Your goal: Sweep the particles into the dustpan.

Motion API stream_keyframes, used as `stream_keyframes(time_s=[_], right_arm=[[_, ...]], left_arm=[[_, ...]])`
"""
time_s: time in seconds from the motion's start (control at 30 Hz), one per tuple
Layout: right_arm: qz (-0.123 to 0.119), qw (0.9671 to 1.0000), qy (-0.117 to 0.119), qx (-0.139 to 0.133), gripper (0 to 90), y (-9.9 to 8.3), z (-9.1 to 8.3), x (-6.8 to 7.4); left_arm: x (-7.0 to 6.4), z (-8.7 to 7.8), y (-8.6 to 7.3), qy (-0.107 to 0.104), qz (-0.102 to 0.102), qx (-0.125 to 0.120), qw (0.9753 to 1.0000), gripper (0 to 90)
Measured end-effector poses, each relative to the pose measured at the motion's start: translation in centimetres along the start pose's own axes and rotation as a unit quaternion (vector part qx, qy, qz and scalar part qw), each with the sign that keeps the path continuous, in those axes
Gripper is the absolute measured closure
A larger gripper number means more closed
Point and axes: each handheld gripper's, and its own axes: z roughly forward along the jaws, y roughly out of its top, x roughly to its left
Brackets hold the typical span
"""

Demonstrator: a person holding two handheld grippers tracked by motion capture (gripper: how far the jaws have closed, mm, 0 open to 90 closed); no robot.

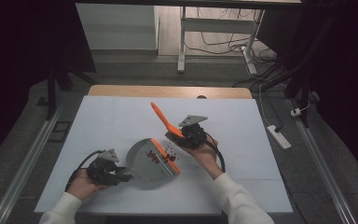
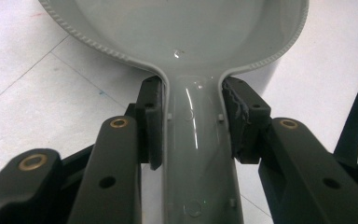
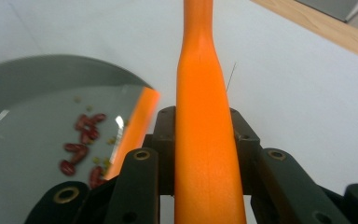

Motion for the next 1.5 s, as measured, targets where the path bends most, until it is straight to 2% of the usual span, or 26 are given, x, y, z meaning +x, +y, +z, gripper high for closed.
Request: stream_keyframes(time_s=[0.2, 0.3, 0.4, 0.47, 0.53, 0.67, 0.77, 0.87, 0.93, 1.0, 1.13, 1.23, 1.3, 1.37, 1.4, 1.5], right_arm=[[0.016, 0.9995, -0.026, 0.013, 69.9, -1.2, 0.9, -1.4], [0.01, 0.9989, -0.043, 0.015, 69.9, -1.4, 1.5, -2.0], [0.019, 0.9987, -0.045, 0.017, 70.0, -1.6, 2.1, -2.5], [0.024, 0.9991, -0.033, 0.012, 70.0, -1.6, 2.2, -2.5], [0.013, 0.9993, -0.03, 0.019, 69.9, -1.5, 2.2, -2.0], [0.009, 0.9996, -0.012, 0.024, 69.8, -1.3, 2.3, -0.8], [-0.012, 0.9995, -0.008, 0.029, 69.7, -1.3, 2.3, 0.5], [-0.008, 0.9994, 0.022, 0.027, 69.7, -1.4, 2.1, 1.6], [-0.023, 0.9992, 0.017, 0.028, 69.8, -1.4, 2.0, 2.5], [-0.013, 0.999, 0.038, 0.023, 69.8, -1.4, 2.0, 3.1], [-0.009, 0.9989, 0.041, 0.02, 69.7, -1.4, 1.9, 4.0], [0.009, 0.9971, 0.076, 0.005, 70.0, -1.0, 1.6, 4.4], [0.003, 0.9956, 0.093, 0.007, 70.0, -0.7, 1.6, 5.1], [-0.006, 0.9935, 0.114, -0.003, 70.0, -0.4, 1.5, 5.7], [-0.011, 0.9934, 0.114, -0.009, 70.0, -0.1, 1.3, 5.8], [-0.021, 0.9955, 0.089, -0.025, 70.0, 0.3, 0.4, 5.5]], left_arm=[[0.0, 0.0, 0.0, 0.001, 0.0, 0.001, 1.0, 61.3], [0.0, 0.0, 0.0, 0.001, 0.001, 0.001, 1.0, 61.3], [0.0, 0.0, 0.0, 0.002, 0.0, 0.001, 1.0, 61.3], [0.0, 0.0, 0.0, 0.002, 0.0, 0.001, 1.0, 61.3], [0.0, 0.1, 0.0, 0.002, 0.0, 0.001, 1.0, 61.3], [-0.1, 0.0, 0.0, 0.002, 0.0, 0.0, 1.0, 61.3], [-0.1, 0.0, 0.0, 0.002, 0.0, 0.0, 1.0, 61.3], [-0.1, 0.0, 0.0, 0.002, 0.001, 0.001, 1.0, 61.3], [-0.1, 0.0, 0.0, 0.002, 0.001, 0.001, 1.0, 61.3], [-0.1, 0.0, 0.0, 0.002, 0.001, 0.001, 1.0, 61.3], [-0.1, 0.0, 0.0, 0.002, 0.001, 0.002, 1.0, 61.3], [0.0, 0.1, 0.0, 0.002, 0.001, 0.002, 1.0, 61.3], [-0.1, 0.1, 0.0, 0.002, 0.001, 0.002, 1.0, 61.3], [-0.1, 0.0, 0.0, 0.002, 0.001, 0.002, 1.0, 61.3], [-0.1, 0.0, 0.0, 0.003, 0.001, 0.002, 1.0, 61.3], [-0.1, 0.0, 0.0, 0.003, 0.001, 0.001, 1.0, 61.3]])
